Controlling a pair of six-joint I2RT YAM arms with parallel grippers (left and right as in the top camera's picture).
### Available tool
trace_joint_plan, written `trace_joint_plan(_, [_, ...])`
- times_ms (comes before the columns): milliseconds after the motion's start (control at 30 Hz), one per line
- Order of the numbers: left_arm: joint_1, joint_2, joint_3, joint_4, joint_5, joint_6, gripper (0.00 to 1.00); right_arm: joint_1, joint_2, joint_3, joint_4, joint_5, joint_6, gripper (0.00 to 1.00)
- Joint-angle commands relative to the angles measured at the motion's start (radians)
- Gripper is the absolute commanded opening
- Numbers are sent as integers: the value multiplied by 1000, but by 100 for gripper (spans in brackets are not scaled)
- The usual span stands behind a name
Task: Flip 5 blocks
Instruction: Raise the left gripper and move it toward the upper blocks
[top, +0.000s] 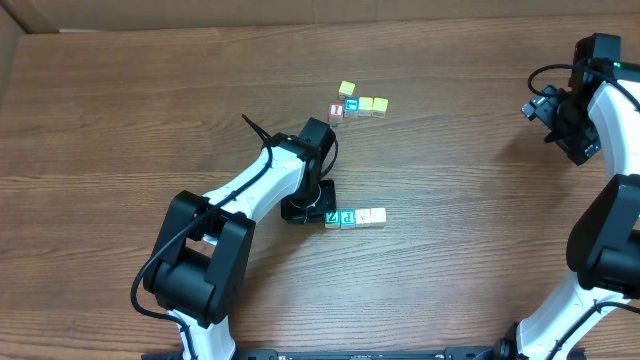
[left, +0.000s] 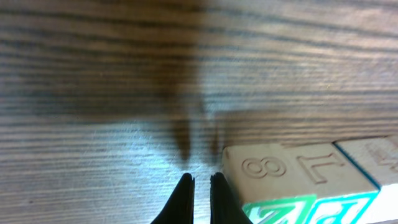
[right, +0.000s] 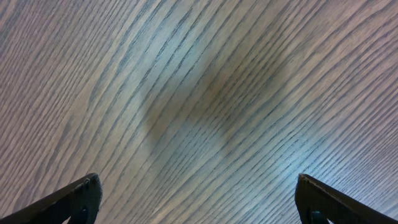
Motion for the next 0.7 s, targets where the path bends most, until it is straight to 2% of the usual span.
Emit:
trace_joint_plan(0, [2, -3, 48, -33, 1, 62, 4, 0, -27, 17, 1, 10, -4, 100])
trace_joint_plan(200, [2, -3, 185, -95, -134, 61, 4, 0, -27, 17, 2, 10, -4, 100])
trace_joint_plan(367, [-12, 3, 195, -29, -140, 19, 4, 0, -27, 17, 2, 10, -4, 100])
trace_joint_plan(667, [-74, 47, 182, -19, -168, -8, 4, 0, -27, 17, 2, 10, -4, 100])
